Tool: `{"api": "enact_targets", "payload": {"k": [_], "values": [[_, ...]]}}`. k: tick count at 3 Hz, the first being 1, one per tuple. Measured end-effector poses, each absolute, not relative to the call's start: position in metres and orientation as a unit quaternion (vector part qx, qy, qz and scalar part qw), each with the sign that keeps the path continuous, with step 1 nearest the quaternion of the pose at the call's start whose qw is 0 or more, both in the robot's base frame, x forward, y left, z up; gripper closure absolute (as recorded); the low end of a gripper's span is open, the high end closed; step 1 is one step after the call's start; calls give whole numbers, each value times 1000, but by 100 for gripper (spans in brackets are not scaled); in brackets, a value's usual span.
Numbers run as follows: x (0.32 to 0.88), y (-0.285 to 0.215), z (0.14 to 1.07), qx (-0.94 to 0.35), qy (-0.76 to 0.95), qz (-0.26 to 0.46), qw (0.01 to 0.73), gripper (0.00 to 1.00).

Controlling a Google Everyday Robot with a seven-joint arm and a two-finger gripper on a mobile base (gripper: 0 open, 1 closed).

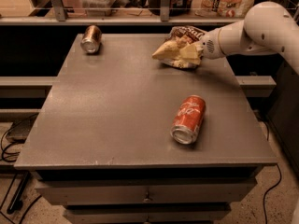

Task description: Move brown chip bag near orange can

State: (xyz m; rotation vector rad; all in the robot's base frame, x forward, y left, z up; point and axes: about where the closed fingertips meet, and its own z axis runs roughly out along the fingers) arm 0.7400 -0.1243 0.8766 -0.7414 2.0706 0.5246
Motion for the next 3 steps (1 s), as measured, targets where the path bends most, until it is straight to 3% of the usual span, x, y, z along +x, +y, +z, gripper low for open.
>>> {"api": "enact_targets", "payload": {"k": [1,3], "values": [[735,-111,906,-327,804,212,450,95],[687,-35,988,-440,701,274,489,100]]}}
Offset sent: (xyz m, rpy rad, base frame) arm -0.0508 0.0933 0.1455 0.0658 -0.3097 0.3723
